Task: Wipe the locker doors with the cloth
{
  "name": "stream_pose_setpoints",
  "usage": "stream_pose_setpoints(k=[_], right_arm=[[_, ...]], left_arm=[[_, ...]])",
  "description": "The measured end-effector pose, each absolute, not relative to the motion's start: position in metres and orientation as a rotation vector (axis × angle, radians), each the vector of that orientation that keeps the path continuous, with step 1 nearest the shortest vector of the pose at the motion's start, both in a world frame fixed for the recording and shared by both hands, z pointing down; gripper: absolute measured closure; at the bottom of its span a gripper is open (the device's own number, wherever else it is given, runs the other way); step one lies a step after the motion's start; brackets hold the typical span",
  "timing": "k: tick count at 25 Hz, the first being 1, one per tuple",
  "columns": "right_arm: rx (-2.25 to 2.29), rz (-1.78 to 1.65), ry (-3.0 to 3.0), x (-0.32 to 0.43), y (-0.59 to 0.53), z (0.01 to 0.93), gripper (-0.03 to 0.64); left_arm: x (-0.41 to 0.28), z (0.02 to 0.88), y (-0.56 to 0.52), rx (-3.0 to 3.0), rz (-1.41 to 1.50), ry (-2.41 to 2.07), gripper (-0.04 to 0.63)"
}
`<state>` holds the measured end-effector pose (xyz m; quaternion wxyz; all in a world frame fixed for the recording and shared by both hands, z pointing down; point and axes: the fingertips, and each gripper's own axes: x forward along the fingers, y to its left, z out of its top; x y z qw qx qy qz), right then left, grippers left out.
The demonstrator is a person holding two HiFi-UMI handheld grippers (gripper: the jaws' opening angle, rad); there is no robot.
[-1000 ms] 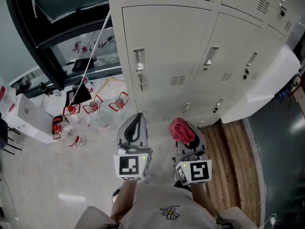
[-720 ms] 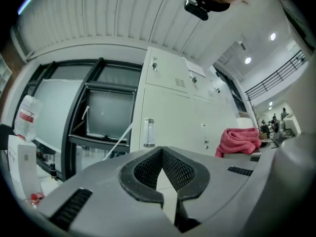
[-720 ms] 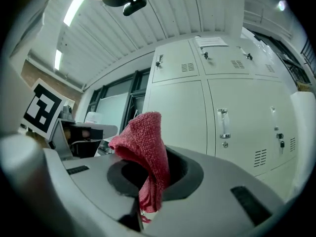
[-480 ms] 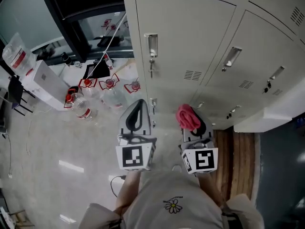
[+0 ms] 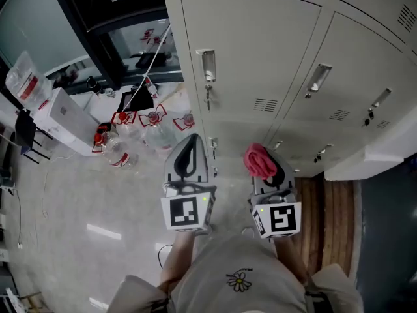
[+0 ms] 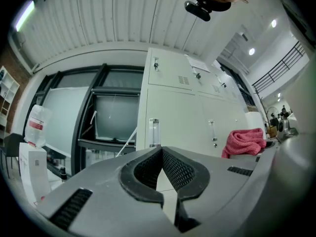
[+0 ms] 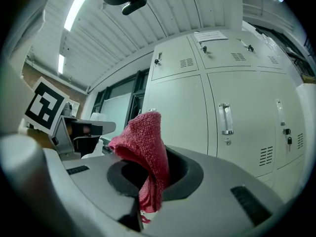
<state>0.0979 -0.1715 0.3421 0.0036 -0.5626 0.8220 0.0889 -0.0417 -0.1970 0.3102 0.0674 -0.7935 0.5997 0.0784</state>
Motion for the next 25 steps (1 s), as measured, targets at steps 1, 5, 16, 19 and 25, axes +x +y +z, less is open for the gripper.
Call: stream_pose_setpoints(k=[1, 5, 16, 19, 25], right_arm=[[-1.758, 0.285, 2.574, 0.096, -0.174, 0.339, 0.588], [-1.683, 0.290, 2.542, 0.083, -0.192, 0.299, 0.588], [-1.502, 0.635, 2.412, 0.004, -0.277, 0.088, 0.588], [-1.505, 0.687, 2.428, -0.018, -0.298, 0.064, 0.588], [-1.594, 0.726, 2.459, -0.042, -0.328, 0.064, 0.588]], left_arm=[[-0.042, 0.310, -0.199, -2.399, 0.238, 1.800, 0.579], [-0.046, 0.306, -0.201, -2.416, 0.229, 1.769, 0.579], [-0.064, 0.304, -0.197, -2.420, 0.123, 1.710, 0.579], [-0.075, 0.312, -0.199, -2.431, 0.105, 1.733, 0.579], [-0.095, 0.314, -0.205, -2.419, 0.110, 1.776, 0.579]])
